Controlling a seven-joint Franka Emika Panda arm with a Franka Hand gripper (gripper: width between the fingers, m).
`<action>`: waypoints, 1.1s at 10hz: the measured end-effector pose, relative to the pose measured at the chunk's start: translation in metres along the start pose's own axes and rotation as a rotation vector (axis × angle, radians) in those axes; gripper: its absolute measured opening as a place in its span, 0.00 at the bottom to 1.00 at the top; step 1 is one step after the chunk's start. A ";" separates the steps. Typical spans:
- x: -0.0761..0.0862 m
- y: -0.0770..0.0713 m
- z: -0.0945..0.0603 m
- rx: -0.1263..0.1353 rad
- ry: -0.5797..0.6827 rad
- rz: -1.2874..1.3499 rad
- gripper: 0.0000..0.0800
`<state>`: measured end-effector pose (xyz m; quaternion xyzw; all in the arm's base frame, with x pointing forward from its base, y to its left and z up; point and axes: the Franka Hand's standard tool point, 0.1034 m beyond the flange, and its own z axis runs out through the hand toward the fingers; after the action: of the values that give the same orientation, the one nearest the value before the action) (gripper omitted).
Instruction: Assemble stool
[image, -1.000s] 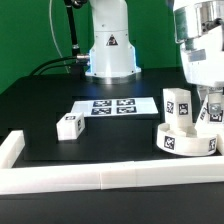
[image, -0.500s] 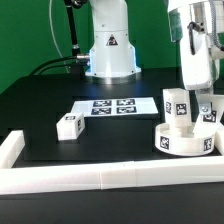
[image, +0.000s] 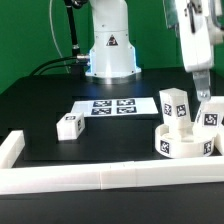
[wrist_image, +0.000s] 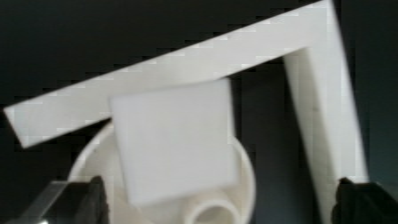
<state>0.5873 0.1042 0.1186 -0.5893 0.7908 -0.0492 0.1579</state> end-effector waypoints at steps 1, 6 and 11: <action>0.000 -0.005 -0.007 0.009 -0.005 0.005 0.81; -0.003 0.000 -0.005 0.003 -0.004 -0.031 0.81; 0.075 0.005 -0.027 0.010 0.047 -0.781 0.81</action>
Offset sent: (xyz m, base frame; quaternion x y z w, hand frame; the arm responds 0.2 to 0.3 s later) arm 0.0000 0.0000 0.0000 0.0000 0.0000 0.0000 1.0000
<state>0.5553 0.0312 0.1281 -0.8439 0.5102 -0.1230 0.1118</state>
